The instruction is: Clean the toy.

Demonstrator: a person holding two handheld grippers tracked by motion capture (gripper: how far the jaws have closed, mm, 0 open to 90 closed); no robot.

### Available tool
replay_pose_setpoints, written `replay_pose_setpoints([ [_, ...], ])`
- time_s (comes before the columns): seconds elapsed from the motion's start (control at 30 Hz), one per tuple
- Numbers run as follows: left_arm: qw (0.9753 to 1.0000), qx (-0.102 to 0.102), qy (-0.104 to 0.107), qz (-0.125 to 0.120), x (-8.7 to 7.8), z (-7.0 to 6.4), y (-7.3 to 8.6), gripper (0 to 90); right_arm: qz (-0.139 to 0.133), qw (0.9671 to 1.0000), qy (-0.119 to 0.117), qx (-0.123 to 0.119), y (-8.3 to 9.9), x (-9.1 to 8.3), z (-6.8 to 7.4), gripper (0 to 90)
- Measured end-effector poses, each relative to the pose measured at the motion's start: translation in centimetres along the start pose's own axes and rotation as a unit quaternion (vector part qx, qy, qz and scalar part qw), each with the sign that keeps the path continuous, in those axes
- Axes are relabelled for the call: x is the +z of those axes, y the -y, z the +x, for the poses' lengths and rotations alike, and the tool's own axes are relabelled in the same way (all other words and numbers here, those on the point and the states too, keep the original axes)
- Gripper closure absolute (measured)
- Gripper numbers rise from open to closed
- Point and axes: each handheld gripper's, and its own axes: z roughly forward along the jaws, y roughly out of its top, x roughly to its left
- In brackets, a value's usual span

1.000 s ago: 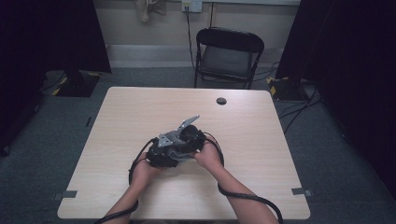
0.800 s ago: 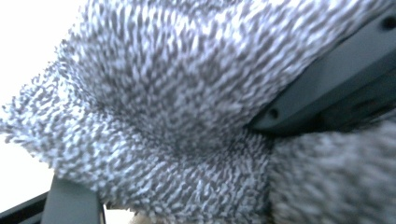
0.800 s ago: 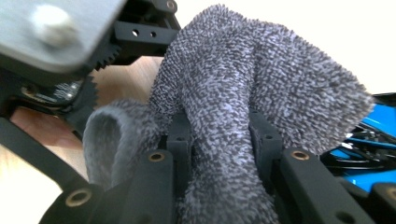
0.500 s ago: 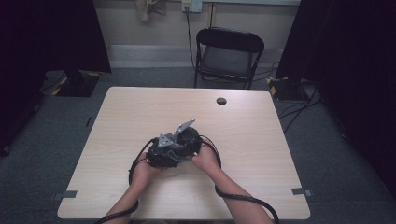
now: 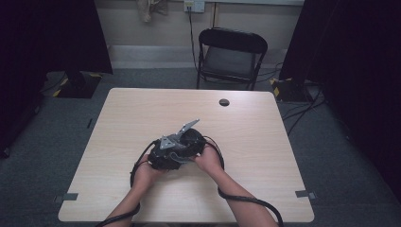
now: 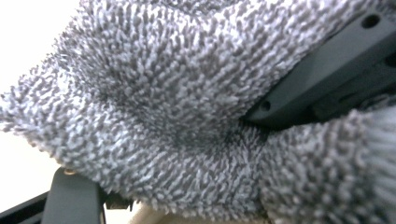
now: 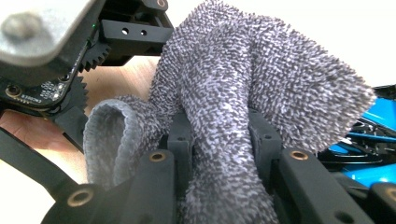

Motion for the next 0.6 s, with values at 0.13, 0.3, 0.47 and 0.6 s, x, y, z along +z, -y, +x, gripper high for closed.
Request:
replay_pose_setpoints([
  [0.13,1.0,0.002,0.0,0.0,0.0,0.0,0.0,25.7,0.005,1.0,0.002,-0.002,-0.2,-0.1,-0.2,68.2],
  [0.3,1.0,0.0,0.0,0.0,0.0,0.0,0.0,25.6,0.005,1.0,0.007,0.001,-0.3,-0.2,-0.5,68.2],
  [0.47,1.0,0.001,0.0,0.0,0.0,0.0,0.0,25.6,0.006,0.9999,0.007,0.007,-0.5,-0.3,-0.8,68.3],
  [0.6,1.0,-0.001,0.0,0.0,0.0,0.0,0.0,25.6,0.003,0.9996,0.023,0.014,-0.6,-0.6,-1.3,68.1],
])
